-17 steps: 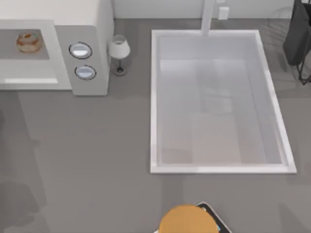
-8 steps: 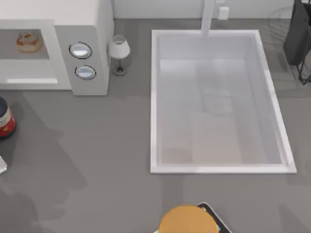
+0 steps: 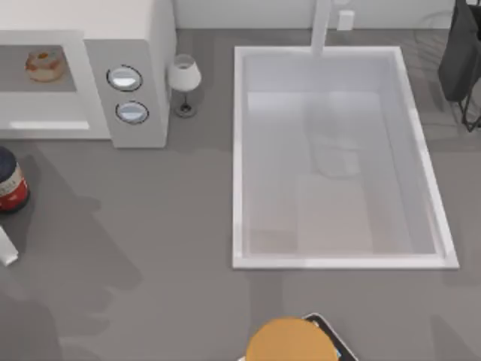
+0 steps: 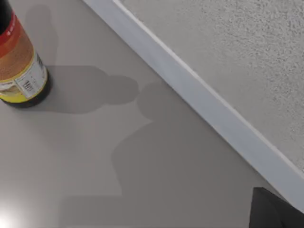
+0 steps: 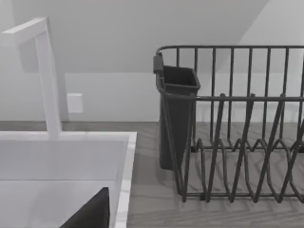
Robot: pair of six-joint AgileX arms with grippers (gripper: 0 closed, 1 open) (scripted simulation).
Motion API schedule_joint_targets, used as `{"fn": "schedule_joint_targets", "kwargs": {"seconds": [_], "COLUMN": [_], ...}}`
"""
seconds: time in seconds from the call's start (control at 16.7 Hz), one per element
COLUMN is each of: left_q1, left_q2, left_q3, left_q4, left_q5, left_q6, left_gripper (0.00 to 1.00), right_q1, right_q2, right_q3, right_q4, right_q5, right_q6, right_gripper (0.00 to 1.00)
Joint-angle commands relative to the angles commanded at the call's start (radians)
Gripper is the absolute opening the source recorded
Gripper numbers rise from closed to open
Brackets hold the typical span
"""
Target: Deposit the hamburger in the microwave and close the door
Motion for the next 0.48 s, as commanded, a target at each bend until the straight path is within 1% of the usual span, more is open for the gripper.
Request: {"fn": "schedule_joint_targets", "kwargs": {"seconds": [0.12, 0.36, 0.48], "left_q1": [-0.054, -0.211, -0.261], "left_q2": [-0.018, -0.056, -0.078], "left_q3": [-0.009, -0.037, -0.047], "left_q4": [0.002, 0.0, 0.002], "left_q5": [-0.041, -0.147, -0.191], "left_q6": [-0.046, -0.139, -0.185], "left_gripper": [0.0, 0.0, 0.0], "right_q1": [0.0, 0.0, 0.0], "right_q2": [0.0, 0.0, 0.0], "right_q3": [0.0, 0.0, 0.0], "right_q4": [0.0, 0.0, 0.0], "right_q5": [0.0, 0.0, 0.0], "right_q6": [0.0, 0.0, 0.0], "right_gripper": [1.0, 1.0, 1.0]}}
